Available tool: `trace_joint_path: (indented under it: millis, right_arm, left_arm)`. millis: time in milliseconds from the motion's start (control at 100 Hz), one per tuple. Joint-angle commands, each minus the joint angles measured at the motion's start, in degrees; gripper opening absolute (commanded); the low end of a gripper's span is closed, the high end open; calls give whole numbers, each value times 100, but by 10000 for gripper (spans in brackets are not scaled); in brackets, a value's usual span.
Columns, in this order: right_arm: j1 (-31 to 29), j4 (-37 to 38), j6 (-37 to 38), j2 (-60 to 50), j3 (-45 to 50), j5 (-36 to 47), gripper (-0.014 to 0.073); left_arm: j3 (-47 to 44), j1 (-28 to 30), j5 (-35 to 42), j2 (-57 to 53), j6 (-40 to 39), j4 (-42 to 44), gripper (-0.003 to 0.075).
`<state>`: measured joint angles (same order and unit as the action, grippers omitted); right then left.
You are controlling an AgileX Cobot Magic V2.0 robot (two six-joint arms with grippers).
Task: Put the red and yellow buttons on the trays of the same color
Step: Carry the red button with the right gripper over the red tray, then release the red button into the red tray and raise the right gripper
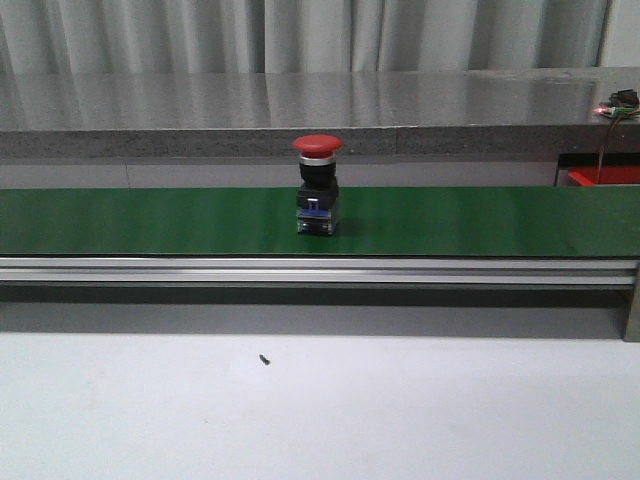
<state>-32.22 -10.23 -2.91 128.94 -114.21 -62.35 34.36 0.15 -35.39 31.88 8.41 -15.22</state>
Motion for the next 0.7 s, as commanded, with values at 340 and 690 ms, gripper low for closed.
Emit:
trace_joint_path:
  millis: [340,690]
  right_arm:
    - [12,28,-47,-1401,66,-448,515]
    - [849,53,-106,-2533,1225,-135,515]
  left_arm:
    - [150,-48,396,4,0,-108,-20]
    - [150,-48,396,4,0,-108,-20]
